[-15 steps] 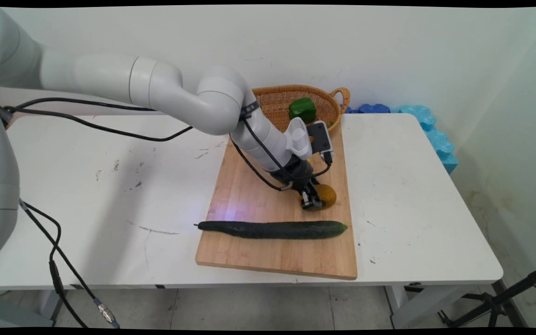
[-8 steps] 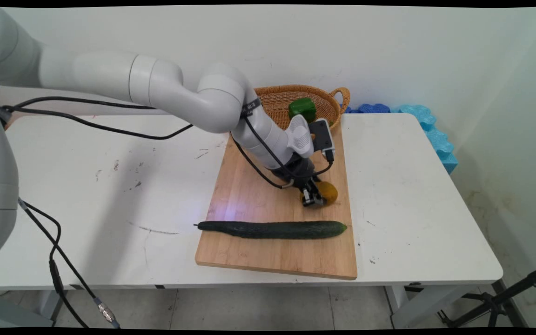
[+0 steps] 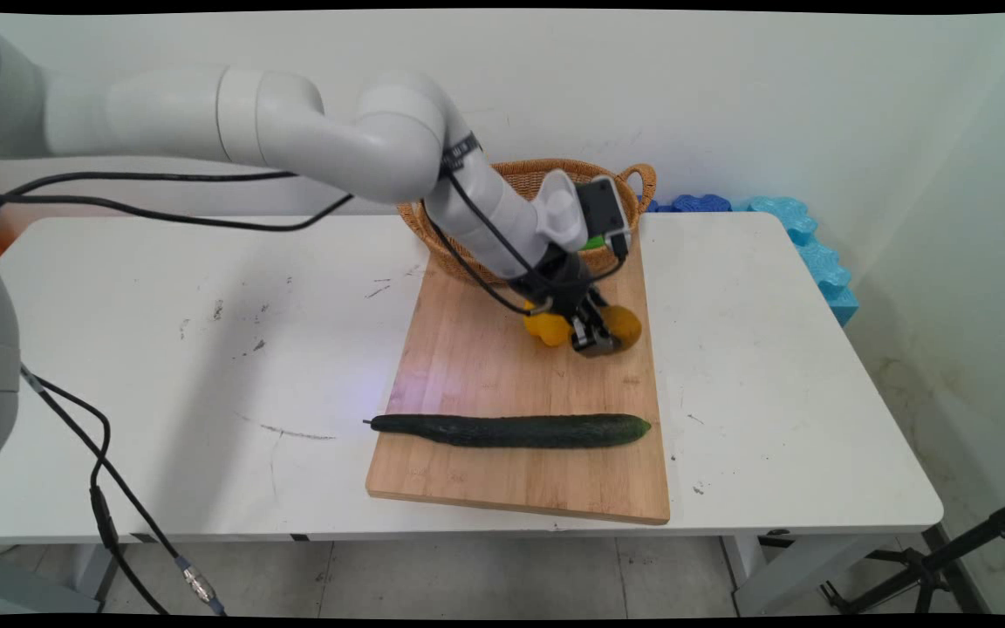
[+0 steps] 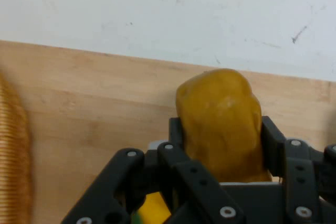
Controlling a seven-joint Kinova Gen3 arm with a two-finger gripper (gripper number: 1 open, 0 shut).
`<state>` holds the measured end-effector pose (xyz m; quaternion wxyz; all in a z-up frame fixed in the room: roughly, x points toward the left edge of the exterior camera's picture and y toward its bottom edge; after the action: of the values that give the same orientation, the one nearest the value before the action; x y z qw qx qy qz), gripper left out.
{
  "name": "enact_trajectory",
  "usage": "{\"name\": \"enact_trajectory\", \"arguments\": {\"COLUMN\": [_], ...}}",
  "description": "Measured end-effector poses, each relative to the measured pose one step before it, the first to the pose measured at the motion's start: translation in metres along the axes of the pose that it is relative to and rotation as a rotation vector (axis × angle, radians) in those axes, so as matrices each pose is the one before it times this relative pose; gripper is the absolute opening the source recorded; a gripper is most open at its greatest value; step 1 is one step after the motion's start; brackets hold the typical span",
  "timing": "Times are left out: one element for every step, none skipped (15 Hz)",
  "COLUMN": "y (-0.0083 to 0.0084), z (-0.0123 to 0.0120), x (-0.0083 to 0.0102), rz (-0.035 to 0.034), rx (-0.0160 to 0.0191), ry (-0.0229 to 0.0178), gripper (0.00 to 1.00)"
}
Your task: Place the picked object in the vegetable basket
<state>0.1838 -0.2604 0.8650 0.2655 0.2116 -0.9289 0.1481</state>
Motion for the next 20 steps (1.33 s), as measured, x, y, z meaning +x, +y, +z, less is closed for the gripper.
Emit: {"name": "enact_trajectory", "arguments": {"y": [-0.00324, -0.00488, -0.00625, -0.00659, -0.00595, -0.00729, -0.00778, -0.00713, -0.00905, -0.00946, -0.00853, -0.01035, -0.01031, -0.00867, -0.00568, -0.00813, -0.00532, -0.00784, -0.00861, -0.00825], "z": [-0.00346, -0.00505, -0.00601, -0.00584, -0.00500, -0.00542, -0.00515, -0.00418, -0.00478, -0.00431, -0.00342, -0.00362, -0.00282, -0.00194, -0.00101, -0.00066, -0.00029, -0.00005, 0.00098, 0.00207], "x": [0.00124, 0.00177, 0.00201, 0.00183, 0.00118, 0.00142, 0.00149, 0.00108, 0.00076, 0.00011, -0.00043, -0.00098, -0.00165, -0.00197, -0.00135, -0.00214, -0.00179, -0.00336, -0.00382, -0.00388], "rz": [-0.00071, -0.00031, -0.00025, -0.00035, -0.00044, -0.00086, -0.00043, 0.00030, -0.00087, -0.00106, 0.00001, -0.00034, 0.00108, 0.00131, 0.00100, 0.00251, 0.00075, 0.00009, 0.00006, 0.00058], "rx": [0.00286, 0.00386, 0.00573, 0.00571, 0.00567, 0.00702, 0.00723, 0.00752, 0.01053, 0.01176, 0.01072, 0.01343, 0.01274, 0.01053, 0.00697, 0.00934, 0.00628, 0.00952, 0.01038, 0.01005], "ry": [0.00443, 0.00619, 0.00762, 0.00722, 0.00563, 0.00672, 0.00674, 0.00505, 0.00502, 0.00323, 0.00166, 0.00079, -0.00065, -0.00154, -0.00128, -0.00284, -0.00239, -0.00437, -0.00600, -0.00718], "gripper": [0.00, 0.00, 0.00, 0.00, 0.00, 0.00, 0.00, 0.00, 0.00, 0.00, 0.00, 0.00, 0.00, 0.00, 0.00, 0.00, 0.00, 0.00, 0.00, 0.00]}}
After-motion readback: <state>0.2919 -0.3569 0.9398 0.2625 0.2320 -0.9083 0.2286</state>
